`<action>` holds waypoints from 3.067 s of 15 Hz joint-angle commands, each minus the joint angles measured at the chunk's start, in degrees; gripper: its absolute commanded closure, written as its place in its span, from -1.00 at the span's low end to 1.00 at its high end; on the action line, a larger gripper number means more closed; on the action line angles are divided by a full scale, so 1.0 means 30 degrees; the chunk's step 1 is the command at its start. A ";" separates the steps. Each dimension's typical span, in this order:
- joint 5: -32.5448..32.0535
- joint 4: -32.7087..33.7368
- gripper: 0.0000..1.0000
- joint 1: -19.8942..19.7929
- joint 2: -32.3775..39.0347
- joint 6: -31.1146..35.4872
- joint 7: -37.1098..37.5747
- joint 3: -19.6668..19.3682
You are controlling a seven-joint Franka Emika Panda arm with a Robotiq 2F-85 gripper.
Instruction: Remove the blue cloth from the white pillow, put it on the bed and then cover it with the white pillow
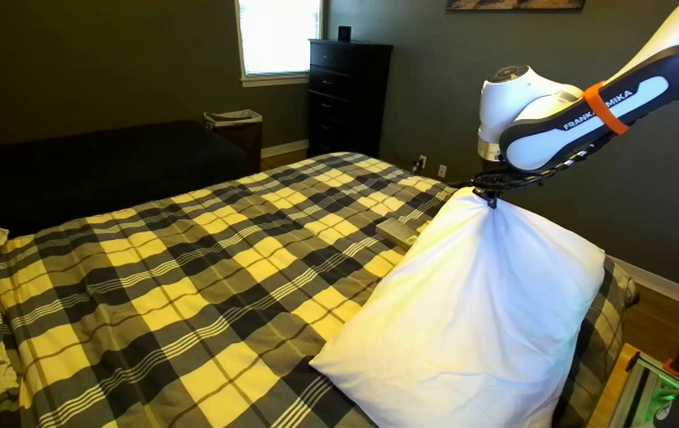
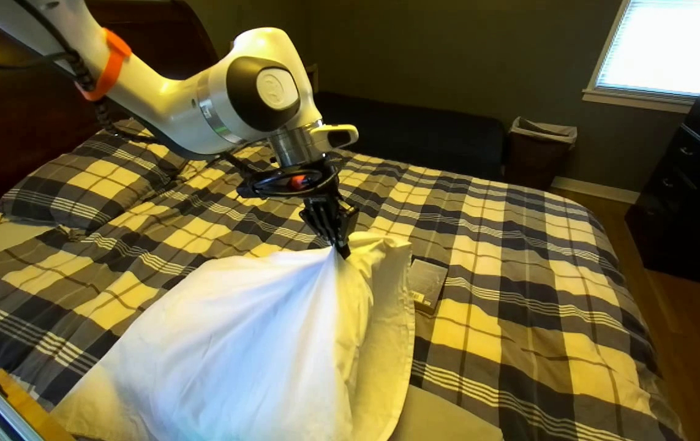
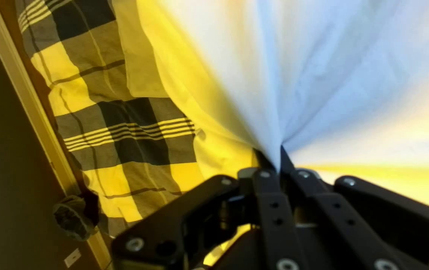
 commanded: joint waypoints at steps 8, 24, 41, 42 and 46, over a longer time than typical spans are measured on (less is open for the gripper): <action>-0.1768 -0.0168 0.89 -0.1913 -0.1417 -0.0040 0.2205 -0.0376; -0.3099 0.0844 0.97 -0.3958 -0.0828 0.0103 0.2367 -0.2194; -0.3510 0.4430 0.36 -0.5371 0.2547 0.3855 0.1276 -0.4829; -0.3399 0.4503 0.25 -0.5358 0.2588 0.4095 0.1283 -0.4868; -0.3775 0.4682 -0.37 -0.5057 0.1989 0.4309 0.1661 -0.4744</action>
